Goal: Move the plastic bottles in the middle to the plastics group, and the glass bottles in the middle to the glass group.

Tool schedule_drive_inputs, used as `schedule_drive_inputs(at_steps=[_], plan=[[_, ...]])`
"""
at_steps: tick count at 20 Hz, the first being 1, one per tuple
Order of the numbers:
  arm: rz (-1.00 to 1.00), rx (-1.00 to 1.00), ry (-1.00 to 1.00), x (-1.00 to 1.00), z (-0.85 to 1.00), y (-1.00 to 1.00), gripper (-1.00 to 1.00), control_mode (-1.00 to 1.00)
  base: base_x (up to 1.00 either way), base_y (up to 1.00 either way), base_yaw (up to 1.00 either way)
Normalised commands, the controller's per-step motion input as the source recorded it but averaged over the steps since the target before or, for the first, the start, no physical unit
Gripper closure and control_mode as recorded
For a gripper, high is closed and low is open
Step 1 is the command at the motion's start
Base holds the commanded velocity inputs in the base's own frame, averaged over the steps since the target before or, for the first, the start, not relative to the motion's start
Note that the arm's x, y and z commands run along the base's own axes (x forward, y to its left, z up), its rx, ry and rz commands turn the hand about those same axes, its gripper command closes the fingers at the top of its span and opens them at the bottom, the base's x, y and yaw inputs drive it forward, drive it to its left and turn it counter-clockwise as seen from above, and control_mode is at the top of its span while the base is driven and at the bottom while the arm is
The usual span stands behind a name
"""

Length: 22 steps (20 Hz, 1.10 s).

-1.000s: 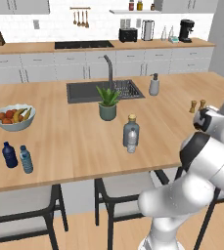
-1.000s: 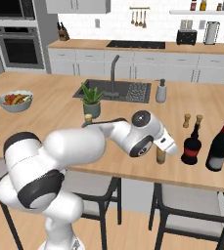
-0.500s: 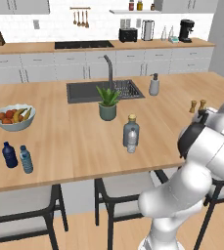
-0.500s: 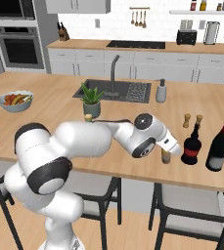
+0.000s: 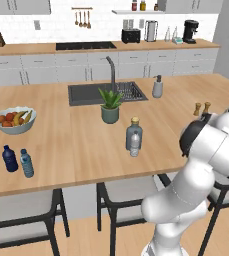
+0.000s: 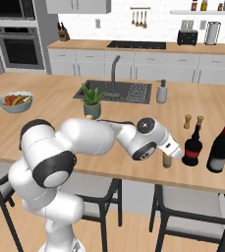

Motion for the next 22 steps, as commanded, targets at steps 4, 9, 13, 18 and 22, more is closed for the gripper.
schedule_drive_inputs(at_steps=[4,9,13,18,22], plan=[[0.00,-0.01,0.01,0.18,-0.22,0.00,1.00,-1.00,0.00,0.00,0.00],[0.00,-0.04,0.00,0.18,-0.14,-0.13,1.00,-1.00,0.00,0.00,0.00],[0.00,-0.03,0.00,0.17,-0.03,-0.21,1.00,-1.00,0.00,0.00,0.00],[0.00,0.00,0.00,0.11,-0.09,-0.15,1.00,-1.00,0.00,0.00,0.00],[0.00,0.00,0.03,0.00,-0.40,-0.03,1.00,-1.00,0.00,0.00,0.00]])
